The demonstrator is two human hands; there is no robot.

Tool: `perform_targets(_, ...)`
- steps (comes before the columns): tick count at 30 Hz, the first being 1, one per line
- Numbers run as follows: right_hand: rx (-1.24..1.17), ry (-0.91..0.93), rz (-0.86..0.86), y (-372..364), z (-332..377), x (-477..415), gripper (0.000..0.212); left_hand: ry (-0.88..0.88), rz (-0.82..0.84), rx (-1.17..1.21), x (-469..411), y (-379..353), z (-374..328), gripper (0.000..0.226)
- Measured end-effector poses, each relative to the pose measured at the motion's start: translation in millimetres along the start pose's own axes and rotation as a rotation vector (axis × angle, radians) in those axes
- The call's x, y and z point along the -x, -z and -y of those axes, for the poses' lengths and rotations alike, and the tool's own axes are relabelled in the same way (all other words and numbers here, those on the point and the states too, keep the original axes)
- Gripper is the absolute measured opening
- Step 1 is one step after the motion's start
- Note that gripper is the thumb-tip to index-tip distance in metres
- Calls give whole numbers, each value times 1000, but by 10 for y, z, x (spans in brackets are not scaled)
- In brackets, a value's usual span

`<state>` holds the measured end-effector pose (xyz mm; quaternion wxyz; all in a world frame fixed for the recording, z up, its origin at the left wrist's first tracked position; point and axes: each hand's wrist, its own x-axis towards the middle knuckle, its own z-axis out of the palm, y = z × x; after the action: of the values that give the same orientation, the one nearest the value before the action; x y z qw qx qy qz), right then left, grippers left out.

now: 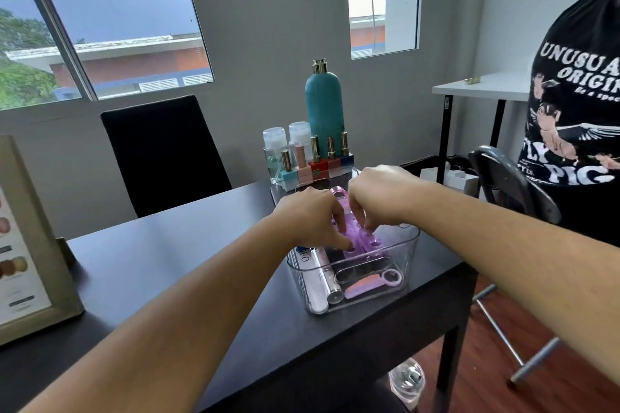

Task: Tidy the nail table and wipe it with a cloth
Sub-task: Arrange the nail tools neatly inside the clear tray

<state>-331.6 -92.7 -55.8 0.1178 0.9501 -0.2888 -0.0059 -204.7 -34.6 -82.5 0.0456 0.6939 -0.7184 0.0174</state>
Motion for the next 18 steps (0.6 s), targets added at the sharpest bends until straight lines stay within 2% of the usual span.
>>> perform_targets(8,-32,29,-2,-40,3,-14,11,37,-4,47,38,42,28,35)
perform_targets(11,-105,45,-44,-3,-50,-11,15,48,-74,103,110,202,171,21)
perform_targets(14,-318,98,-80,86,-29,-21,13,109,-125,61,225,336,383,11)
perform_targets(18,-481,125,139,119,174,-50,29,183,-25,7,317,344,491,20)
